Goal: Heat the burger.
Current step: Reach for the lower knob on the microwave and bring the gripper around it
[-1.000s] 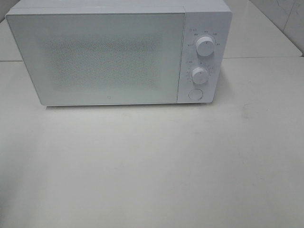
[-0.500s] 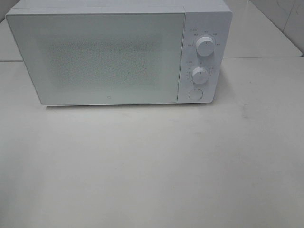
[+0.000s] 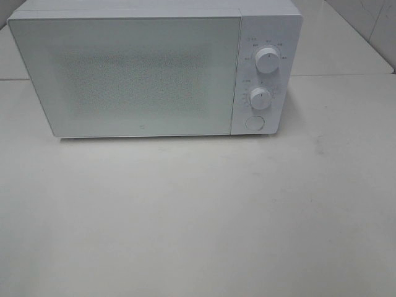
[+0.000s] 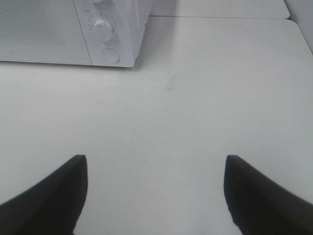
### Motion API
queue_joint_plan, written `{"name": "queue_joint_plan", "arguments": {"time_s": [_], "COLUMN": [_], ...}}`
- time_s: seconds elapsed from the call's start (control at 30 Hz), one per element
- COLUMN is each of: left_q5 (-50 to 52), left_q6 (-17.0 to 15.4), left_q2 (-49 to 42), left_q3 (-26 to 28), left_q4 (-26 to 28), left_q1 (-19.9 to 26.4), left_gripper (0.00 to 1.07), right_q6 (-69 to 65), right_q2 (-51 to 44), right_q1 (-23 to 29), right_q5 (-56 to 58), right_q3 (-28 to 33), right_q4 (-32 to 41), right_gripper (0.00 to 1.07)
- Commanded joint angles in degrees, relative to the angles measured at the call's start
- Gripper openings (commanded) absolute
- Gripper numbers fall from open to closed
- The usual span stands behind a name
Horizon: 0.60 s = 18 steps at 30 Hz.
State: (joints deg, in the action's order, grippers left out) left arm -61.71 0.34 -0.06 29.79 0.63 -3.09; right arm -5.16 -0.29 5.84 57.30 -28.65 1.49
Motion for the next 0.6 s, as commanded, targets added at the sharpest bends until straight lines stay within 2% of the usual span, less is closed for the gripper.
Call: {"name": "queue_joint_plan", "arguments": {"time_s": [0.03,0.6], "left_q5": [0.4,0.4], "left_q6": [-0.3,0.0], "left_q2": [-0.9,-1.1], "left_q3": [-0.2,-0.2], "left_q4": [0.3,0.2], "left_q1": [0.1,0.1], "left_gripper": [1.01,1.01], "right_q6": [-0.2,-0.2], "right_q2": [-1.5,-1.3], "right_q1": [-0.2,-0.2], "right_q5": [-0.5,-0.5], "right_q3": [0.2,0.2], "right_q4": [-0.1,-0.1], "right_gripper": [0.75,0.75]}}
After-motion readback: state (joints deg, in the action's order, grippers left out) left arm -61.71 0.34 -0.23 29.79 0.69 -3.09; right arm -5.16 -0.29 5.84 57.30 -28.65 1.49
